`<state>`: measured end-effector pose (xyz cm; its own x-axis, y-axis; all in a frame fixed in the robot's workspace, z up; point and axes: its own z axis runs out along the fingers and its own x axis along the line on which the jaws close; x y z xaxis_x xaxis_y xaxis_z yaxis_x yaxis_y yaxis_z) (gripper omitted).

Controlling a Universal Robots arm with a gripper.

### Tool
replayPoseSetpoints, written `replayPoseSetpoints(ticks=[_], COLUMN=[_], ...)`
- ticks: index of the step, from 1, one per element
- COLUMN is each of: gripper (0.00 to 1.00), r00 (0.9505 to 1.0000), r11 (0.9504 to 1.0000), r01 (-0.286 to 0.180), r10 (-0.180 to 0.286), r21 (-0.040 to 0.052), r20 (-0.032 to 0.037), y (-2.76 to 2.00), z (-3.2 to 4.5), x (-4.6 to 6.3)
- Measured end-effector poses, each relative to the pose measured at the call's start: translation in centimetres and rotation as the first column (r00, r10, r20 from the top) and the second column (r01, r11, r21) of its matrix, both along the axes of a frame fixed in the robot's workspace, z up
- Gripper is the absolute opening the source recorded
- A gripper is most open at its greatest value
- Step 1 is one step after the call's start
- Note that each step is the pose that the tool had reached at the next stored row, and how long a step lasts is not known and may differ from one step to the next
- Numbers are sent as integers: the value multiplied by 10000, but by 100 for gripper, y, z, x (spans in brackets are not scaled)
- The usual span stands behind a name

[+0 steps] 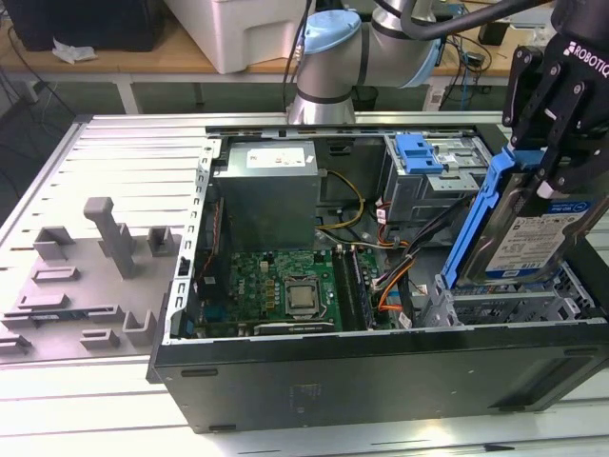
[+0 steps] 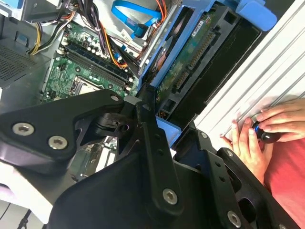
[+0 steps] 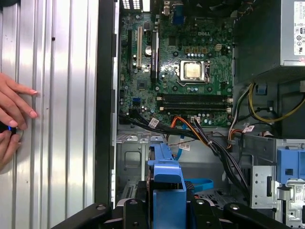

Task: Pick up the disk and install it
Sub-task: 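Insert the disk into the insertion slot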

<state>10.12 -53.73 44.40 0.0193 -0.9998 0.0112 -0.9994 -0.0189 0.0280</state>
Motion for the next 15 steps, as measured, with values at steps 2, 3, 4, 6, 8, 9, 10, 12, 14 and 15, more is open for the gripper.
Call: replayPoseSetpoints(ticks=[2,3,4,6,8,9,10,12,14,15], gripper=[37,37,37,37,37,37,37,37,37,37], r00=[10000,10000,10000,10000,10000,10000,10000,10000,10000,10000], r11=[10000,10000,10000,10000,10000,10000,10000,10000,10000,10000], r01=[1,1,2,3,6,7,8,10,17,32], r10=[-1,-1,-2,-3,-6,-7,-8,-10,-17,-32], r21=[0,-1,-1,0,-3,-3,-1,-2,-3,-2], r20=[-1,-1,0,0,0,-1,-1,-2,-1,-1], y=[-1,-1,-2,-4,-7,-8,-9,-11,-11,-11], z=[-8,-10,-14,-21,-29,-32,-37,-43,-47,-50], x=[0,0,0,0,0,0,0,0,0,0])
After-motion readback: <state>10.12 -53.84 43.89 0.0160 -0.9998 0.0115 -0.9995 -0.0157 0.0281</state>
